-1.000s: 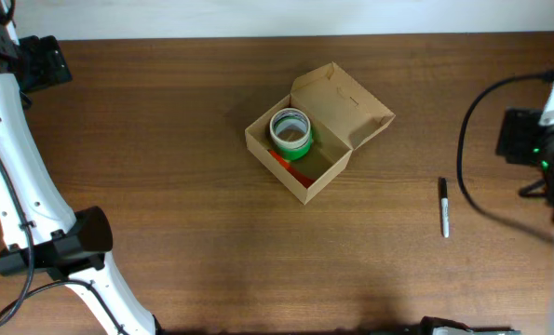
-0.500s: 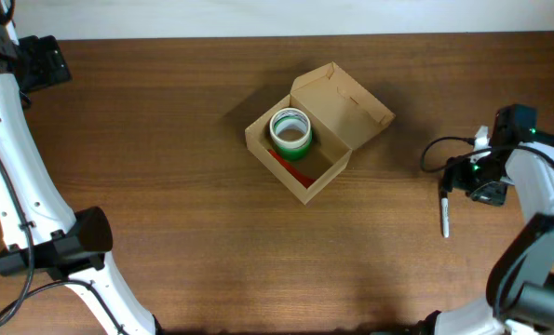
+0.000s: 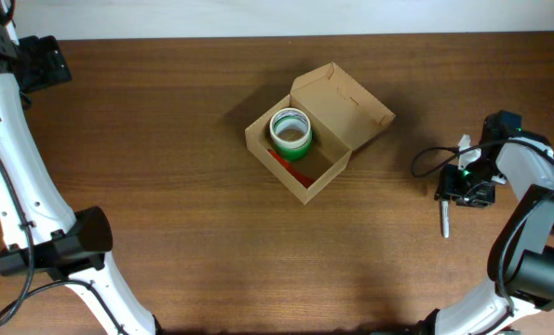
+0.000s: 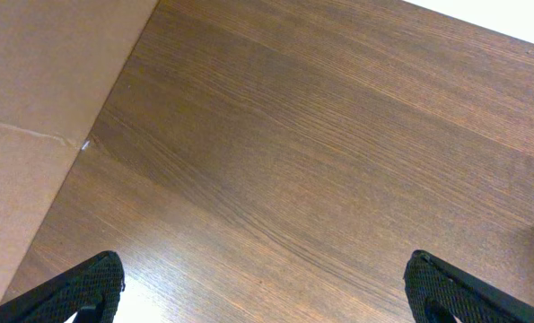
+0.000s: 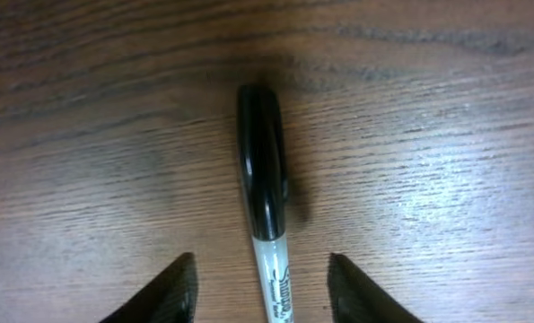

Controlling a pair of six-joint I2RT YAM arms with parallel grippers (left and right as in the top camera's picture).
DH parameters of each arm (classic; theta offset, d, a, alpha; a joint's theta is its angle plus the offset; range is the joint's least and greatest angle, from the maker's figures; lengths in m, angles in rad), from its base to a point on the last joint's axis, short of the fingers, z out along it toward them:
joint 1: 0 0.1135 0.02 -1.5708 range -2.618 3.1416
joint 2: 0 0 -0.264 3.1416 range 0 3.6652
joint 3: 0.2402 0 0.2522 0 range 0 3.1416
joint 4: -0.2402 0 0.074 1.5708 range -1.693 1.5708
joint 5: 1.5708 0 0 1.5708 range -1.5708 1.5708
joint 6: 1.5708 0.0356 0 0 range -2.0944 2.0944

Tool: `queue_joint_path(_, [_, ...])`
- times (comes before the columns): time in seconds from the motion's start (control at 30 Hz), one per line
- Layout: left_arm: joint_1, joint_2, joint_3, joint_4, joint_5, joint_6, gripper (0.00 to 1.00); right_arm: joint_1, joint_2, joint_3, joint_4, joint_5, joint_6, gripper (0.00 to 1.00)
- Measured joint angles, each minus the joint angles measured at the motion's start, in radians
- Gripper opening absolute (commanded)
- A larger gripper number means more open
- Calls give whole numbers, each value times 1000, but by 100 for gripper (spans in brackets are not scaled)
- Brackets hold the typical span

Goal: Pack container
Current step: 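Move the right gripper to the black marker and grasp it, then carry the black marker over the box and drop it inside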

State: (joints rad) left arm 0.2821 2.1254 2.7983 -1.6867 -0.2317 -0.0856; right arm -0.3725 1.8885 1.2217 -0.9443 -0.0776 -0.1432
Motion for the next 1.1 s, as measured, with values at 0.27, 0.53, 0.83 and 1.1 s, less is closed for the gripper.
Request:
queue_joint_path(0.27, [0, 0, 0, 0, 0, 0, 100, 0, 24, -2, 15, 44, 0, 45])
queue_joint_path(0.53, [0, 0, 0, 0, 0, 0, 100, 0, 27, -39, 40, 55, 0, 44])
queue_joint_path(0.83, [0, 0, 0, 0, 0, 0, 100, 17, 43, -27, 34, 92, 2, 5])
queue_joint_path(1.1, [0, 0, 0, 0, 0, 0, 100, 64, 76, 35, -28, 80, 16, 4])
